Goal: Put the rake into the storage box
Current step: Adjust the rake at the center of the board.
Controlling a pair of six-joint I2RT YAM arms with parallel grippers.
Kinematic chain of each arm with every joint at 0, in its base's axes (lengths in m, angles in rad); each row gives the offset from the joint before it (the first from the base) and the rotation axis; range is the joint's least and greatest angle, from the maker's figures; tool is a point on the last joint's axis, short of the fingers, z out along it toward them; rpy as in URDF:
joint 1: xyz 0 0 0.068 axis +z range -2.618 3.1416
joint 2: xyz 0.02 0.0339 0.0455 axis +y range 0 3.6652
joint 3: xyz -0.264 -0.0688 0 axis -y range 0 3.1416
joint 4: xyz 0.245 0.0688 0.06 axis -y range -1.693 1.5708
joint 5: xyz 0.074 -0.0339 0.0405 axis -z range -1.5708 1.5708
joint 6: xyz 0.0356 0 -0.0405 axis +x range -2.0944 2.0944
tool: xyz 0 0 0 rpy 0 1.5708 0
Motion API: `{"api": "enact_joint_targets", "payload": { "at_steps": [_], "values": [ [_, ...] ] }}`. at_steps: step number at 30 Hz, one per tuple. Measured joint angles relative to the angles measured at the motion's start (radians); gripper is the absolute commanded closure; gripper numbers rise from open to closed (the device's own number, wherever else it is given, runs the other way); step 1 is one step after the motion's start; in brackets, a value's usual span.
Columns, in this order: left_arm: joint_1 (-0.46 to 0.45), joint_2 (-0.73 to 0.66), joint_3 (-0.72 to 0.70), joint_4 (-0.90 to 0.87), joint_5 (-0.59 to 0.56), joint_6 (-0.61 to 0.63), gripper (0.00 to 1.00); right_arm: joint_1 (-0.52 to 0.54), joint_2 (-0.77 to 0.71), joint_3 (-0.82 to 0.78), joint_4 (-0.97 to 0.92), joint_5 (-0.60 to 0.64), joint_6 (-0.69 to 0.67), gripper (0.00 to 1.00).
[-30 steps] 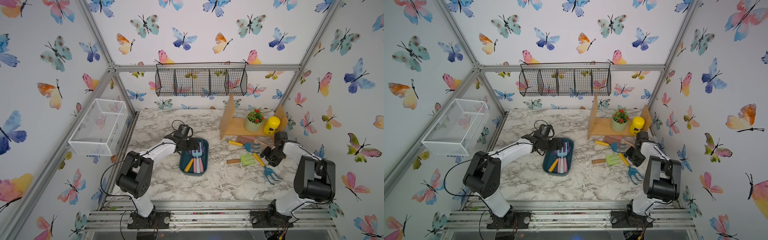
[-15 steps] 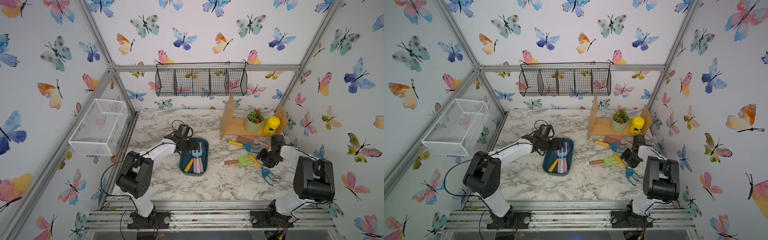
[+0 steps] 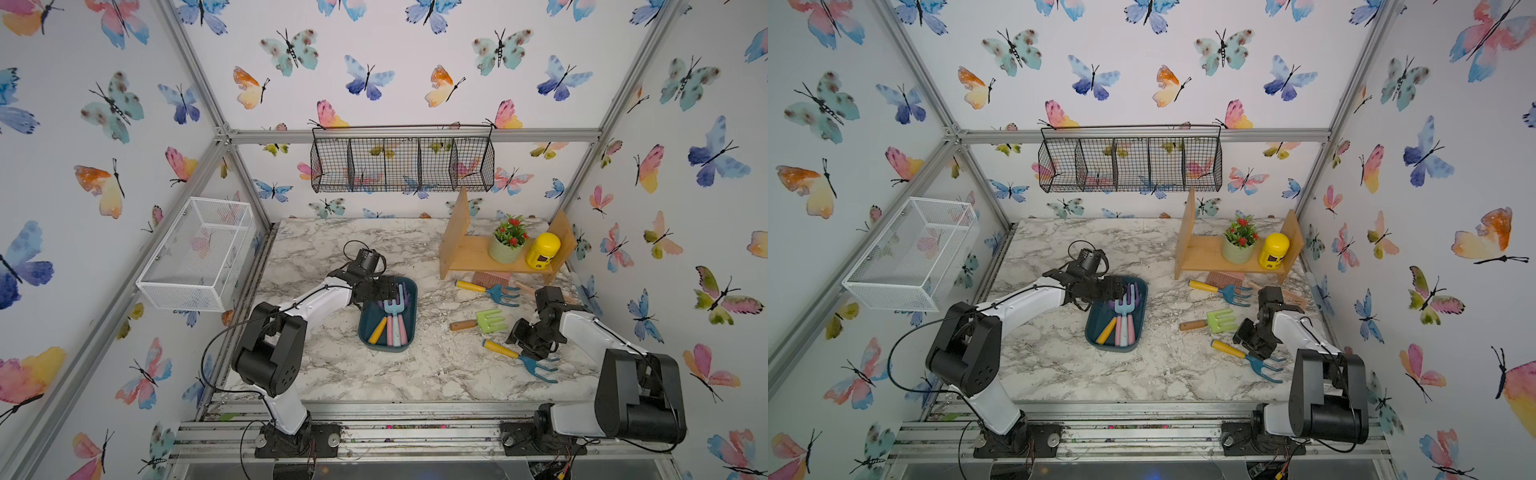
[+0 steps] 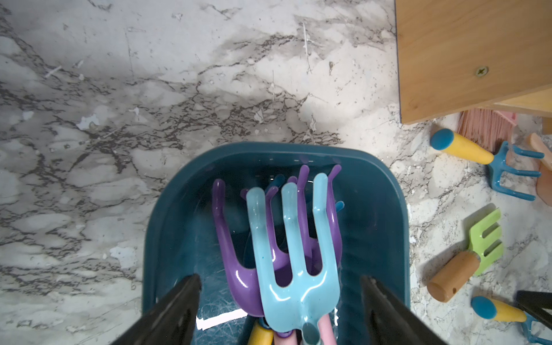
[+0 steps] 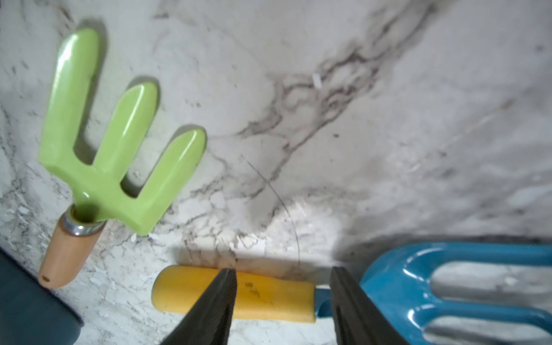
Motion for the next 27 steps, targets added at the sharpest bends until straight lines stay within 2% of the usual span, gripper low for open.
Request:
{"api": "enact_joint_targets", "payload": {
  "at_steps": [7,12,18,27],
  "values": [
    [0.000,0.000,0.000,0.004,0.010,-0.006,0.13,0.000,-0.202,-0.003,-0.124,0.009,0.090,0.44],
    [0.000,0.000,-0.007,0.015,0.015,-0.011,0.13,0.008,-0.318,-0.042,-0.172,0.004,0.179,0.49],
    [0.000,0.000,-0.016,0.020,0.019,-0.015,0.13,0.017,-0.265,-0.071,-0.197,0.005,0.245,0.75],
    [0.000,0.000,-0.026,0.022,0.018,-0.015,0.13,0.017,-0.214,-0.072,-0.197,0.084,0.359,0.89]
  ]
}}
